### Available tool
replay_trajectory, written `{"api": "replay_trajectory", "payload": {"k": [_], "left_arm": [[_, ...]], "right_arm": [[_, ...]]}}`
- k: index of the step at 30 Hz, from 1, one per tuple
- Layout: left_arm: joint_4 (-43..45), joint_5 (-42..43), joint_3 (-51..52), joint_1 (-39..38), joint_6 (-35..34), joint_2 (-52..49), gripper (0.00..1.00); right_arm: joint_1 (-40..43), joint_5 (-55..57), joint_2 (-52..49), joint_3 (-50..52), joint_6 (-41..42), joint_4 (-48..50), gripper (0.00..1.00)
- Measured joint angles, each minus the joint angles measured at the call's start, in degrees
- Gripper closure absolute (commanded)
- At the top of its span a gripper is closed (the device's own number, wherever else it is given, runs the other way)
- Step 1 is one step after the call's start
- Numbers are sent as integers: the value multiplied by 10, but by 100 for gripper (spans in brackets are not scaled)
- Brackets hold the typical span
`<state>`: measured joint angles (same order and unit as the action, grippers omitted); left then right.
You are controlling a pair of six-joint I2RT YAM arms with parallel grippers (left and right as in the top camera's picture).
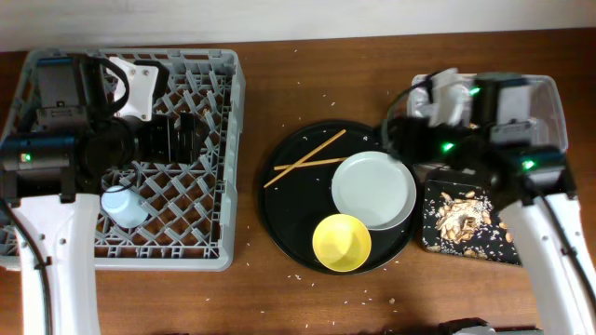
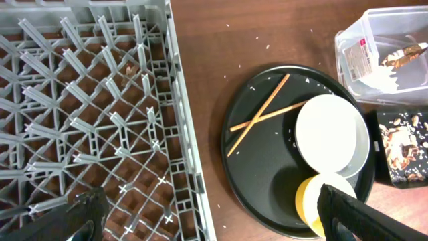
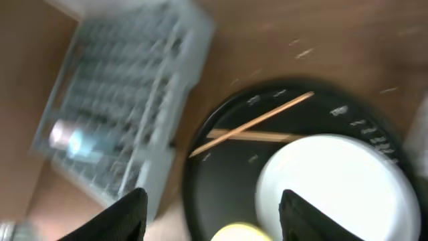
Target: Sort waste into correct bins and load items into the dishwasher rack
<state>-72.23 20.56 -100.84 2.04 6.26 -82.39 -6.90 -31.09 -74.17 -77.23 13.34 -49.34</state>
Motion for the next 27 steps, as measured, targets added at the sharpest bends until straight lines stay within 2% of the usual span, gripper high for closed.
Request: {"api": "replay_trajectory", "payload": {"k": [5,8,9,10,14,17,19,24,25,27], "left_arm": [[0,0,0,0,0,0,1],[0,0,0,0,0,0,1],[0,0,0,0,0,0,1],[0,0,0,0,0,0,1],[0,0,0,0,0,0,1],[0,0,0,0,0,0,1],[0,0,0,0,0,0,1],[0,0,0,0,0,0,1],[0,0,0,0,0,0,1],[1,0,0,0,0,0,1]], "right_arm": [[-98,6,14,0,-30,-44,36],[-133,37,14,0,-32,-55,41],[-151,54,14,0,-33,-71,26],[-165,64,12,0,-33,-79,2],[-209,98,-16,-1,-35,-63,2],[-202,127,-19,-1,-50,-40,2],[-180,138,-3,-1,-92,-43,2],[-130,211,153,4,-157,-66,2],[-123,240,231,55,-210,-20,2],[-94,243,289,139,-223,104,1]]}}
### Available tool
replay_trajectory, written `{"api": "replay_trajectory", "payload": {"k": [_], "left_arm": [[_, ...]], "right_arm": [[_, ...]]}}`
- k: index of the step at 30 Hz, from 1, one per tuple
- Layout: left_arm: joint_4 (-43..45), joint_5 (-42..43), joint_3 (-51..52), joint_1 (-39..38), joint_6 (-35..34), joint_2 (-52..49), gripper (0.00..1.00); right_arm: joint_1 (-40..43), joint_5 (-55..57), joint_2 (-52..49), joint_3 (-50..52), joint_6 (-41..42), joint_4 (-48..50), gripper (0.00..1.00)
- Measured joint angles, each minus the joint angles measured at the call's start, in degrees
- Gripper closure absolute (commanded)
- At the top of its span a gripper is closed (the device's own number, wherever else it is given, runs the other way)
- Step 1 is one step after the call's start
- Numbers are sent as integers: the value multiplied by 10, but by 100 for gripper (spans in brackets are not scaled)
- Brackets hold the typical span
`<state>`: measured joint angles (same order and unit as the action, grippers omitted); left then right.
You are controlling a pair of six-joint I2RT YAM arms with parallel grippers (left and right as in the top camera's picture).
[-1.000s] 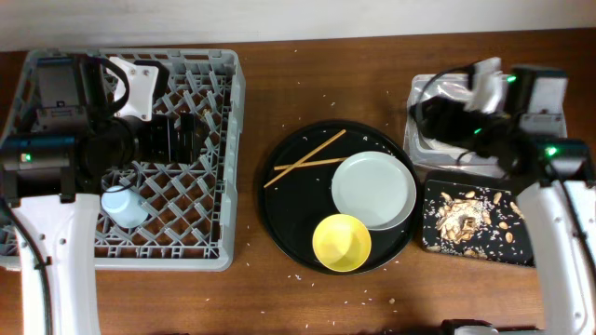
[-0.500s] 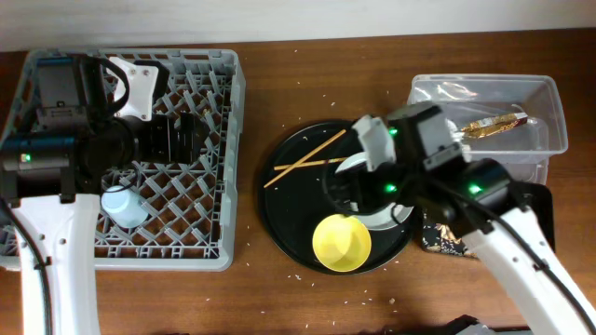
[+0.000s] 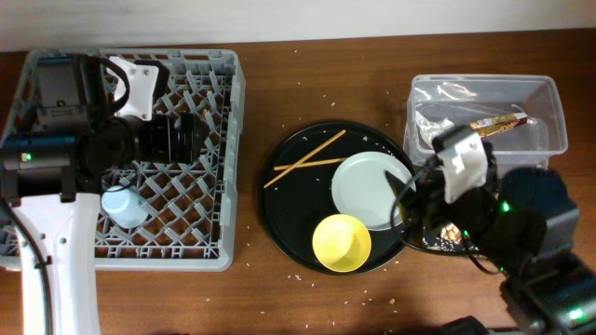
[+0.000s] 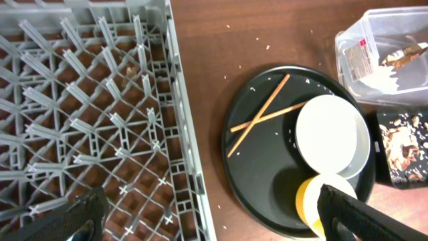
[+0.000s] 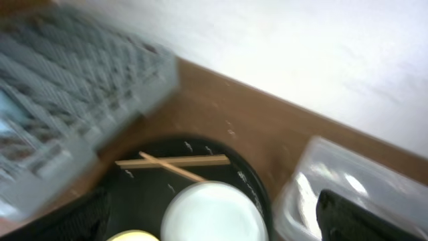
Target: Sort waste into correct bins and load items into the dishwasher rack
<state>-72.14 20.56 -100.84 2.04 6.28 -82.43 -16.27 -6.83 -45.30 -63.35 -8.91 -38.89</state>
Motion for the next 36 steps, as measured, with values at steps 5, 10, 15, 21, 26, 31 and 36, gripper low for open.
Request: {"api": "replay_trajectory", "payload": {"k": [5,10,15,21,26,31,36], "left_arm": [[-2,0,0,0,0,0,1],[0,0,0,0,0,0,1],[0,0,0,0,0,0,1],[-1,0,0,0,0,0,1],[-1,0,0,0,0,0,1],[-1,0,0,0,0,0,1],[-1,5,0,0,-1,0,1]], "right_arm": [[75,-1,208,306,14,133,2],[77,-1,366,458,17,147,2],[77,-1,444,568,19,234,2],[77,-3,446,621,28,348,2],[77,-3,446,625,28,350,2],[77,-3,446,625,29,350,2],[77,-3,446,625,29,350,2]]}}
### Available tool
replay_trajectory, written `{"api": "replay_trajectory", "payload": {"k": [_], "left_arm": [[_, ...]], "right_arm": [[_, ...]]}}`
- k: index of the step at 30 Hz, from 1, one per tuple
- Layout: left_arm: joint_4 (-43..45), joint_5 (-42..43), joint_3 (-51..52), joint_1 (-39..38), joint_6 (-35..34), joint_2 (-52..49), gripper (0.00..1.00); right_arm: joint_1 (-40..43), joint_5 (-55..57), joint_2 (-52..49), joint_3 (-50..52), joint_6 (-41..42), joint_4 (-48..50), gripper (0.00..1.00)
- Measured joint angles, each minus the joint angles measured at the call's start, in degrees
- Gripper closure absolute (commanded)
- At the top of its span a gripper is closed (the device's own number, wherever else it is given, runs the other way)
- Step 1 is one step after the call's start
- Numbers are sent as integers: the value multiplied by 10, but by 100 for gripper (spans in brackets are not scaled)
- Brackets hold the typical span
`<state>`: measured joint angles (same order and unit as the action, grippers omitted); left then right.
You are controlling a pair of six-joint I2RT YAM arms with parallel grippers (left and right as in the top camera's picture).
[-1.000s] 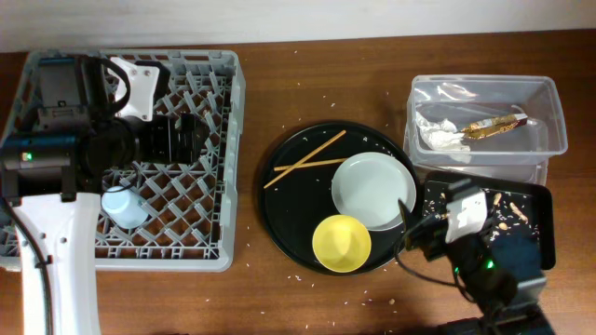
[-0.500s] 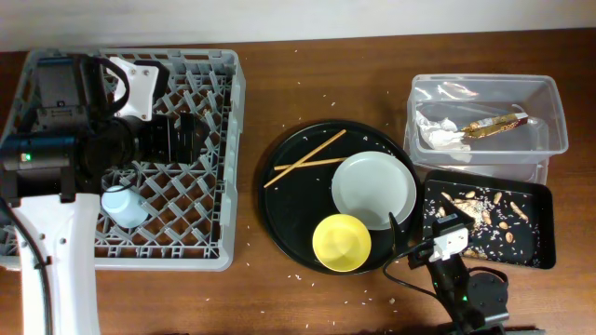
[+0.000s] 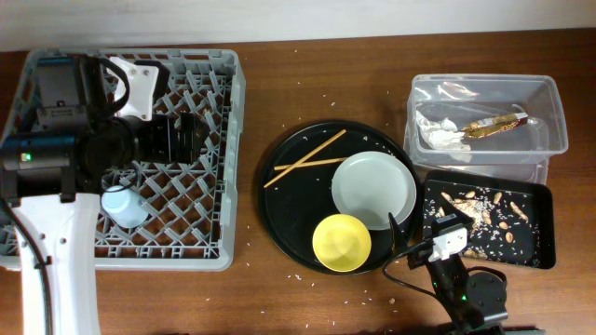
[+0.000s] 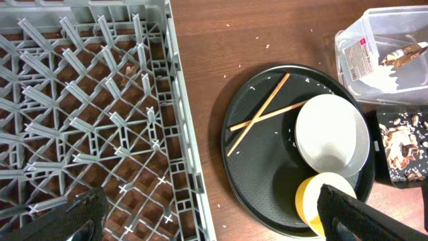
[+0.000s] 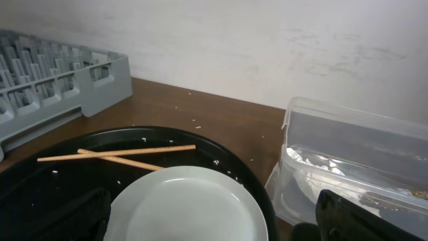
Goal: Sort waste into correct bins and load items into the dishwasher rack
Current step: 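Reach the left gripper to the wooden chopsticks and grasp them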
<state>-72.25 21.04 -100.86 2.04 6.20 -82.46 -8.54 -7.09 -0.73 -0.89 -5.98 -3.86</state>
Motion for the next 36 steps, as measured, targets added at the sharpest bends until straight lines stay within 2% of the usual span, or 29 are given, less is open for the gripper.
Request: {"api": "replay_trajectory", "payload": {"k": [5,7,8,12,15,18,20,25,31,35,36], "left_arm": [[70,72,0,-30,-30,-9,1],[68,48,-1,-86,-41,-33,1],[66,24,-1,-138,-45,-66,1],[76,-70,-2,-266,-61,-198,1],[93,-96,-1,-292,-58,-268,4],[132,-138,-1,-297,-52,-318,26],[184,-147,-1,-297,-45,-360,36],[257,-155,-1,-307,-38,-436,43],[298,-187,-1,-334,-11,-471,66],[323,-218,-1,-341,-3,-487,87],[327,-221,-1,-341,-4,-488,98]], "right_arm": [[0,0,0,0,0,0,2],[0,0,0,0,0,0,2],[0,0,0,0,0,0,2],[0,0,0,0,0,1,2],[0,0,0,0,0,1,2],[0,0,0,0,0,1,2],[0,0,0,0,0,0,2],[0,0,0,0,0,1,2],[0,0,0,0,0,1,2],[0,0,0,0,0,1,2],[0,0,0,0,0,1,2]]}}
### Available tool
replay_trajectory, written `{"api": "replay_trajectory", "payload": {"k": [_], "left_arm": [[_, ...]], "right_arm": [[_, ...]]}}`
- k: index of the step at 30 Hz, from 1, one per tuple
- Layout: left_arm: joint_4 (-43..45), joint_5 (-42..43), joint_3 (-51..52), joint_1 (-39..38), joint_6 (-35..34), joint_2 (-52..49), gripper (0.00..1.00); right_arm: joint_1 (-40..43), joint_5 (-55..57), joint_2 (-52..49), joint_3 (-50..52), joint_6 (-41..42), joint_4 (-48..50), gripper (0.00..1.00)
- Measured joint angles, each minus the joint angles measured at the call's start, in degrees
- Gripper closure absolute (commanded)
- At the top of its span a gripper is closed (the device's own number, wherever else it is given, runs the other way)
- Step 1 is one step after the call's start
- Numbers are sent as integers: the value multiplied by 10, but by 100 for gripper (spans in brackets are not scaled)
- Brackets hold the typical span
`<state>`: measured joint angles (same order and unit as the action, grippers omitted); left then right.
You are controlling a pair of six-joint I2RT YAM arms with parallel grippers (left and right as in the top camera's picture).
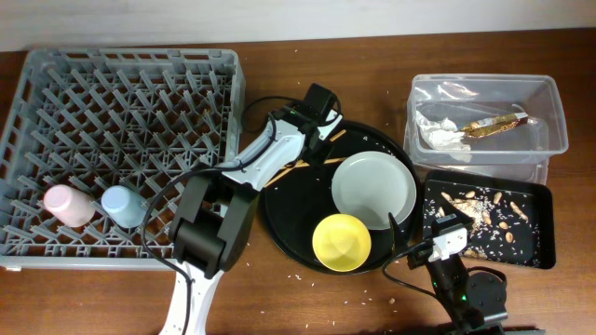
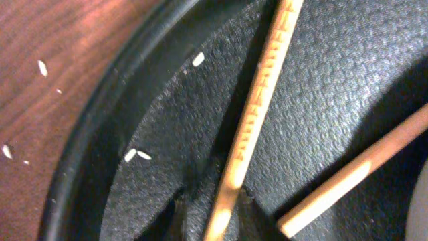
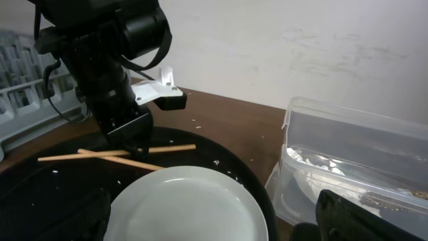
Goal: Sort waste into correct bins and load items into the dishwasher rack
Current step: 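Reach the left gripper to the wooden chopsticks and grasp them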
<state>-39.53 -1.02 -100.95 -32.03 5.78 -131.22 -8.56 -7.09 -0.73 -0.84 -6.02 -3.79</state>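
Two wooden chopsticks (image 1: 303,163) lie crossed on the round black tray (image 1: 279,219), beside a white plate (image 1: 374,191) and a yellow bowl (image 1: 342,240). My left gripper (image 2: 212,224) is down on the tray's far left part. Its fingers (image 2: 179,215) sit tight on either side of one chopstick (image 2: 257,114). The right wrist view shows that gripper (image 3: 130,130) standing on the sticks. My right gripper (image 3: 212,204) is open and empty, low at the front edge, facing the plate (image 3: 184,204).
The grey dishwasher rack (image 1: 130,65) at left holds a pink cup (image 1: 63,205) and a blue cup (image 1: 121,205). A clear bin (image 1: 484,126) with wrappers stands at back right. A black tray of food scraps (image 1: 489,219) lies before it. Rice grains are scattered on the table.
My left gripper was open high over the rack; now it is down on the black tray, closed in on a chopstick. The right arm has not moved.
My right gripper was open by the clear bin and plate, then further back over the scrap tray, then low at the front edge, where it stays. My left gripper hung open over the rack through all of that, and is now on the chopsticks.
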Motion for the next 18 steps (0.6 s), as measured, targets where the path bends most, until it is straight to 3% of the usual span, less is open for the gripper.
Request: {"api": "replay_trajectory", "payload": {"k": [5,8,13,18], "left_arm": [[-8,-6,-5,-2,4,-2,100],[-119,-10,-42,-2,-3,-2,100],[-313,-10,-199,24,-35,28,100],[-342,-12,-244,127,-61,110,100]], "right_arm": [[0,0,0,0,0,0,2],[0,0,0,0,0,0,2],[0,0,0,0,0,0,2],[0,0,0,0,0,0,2]]}}
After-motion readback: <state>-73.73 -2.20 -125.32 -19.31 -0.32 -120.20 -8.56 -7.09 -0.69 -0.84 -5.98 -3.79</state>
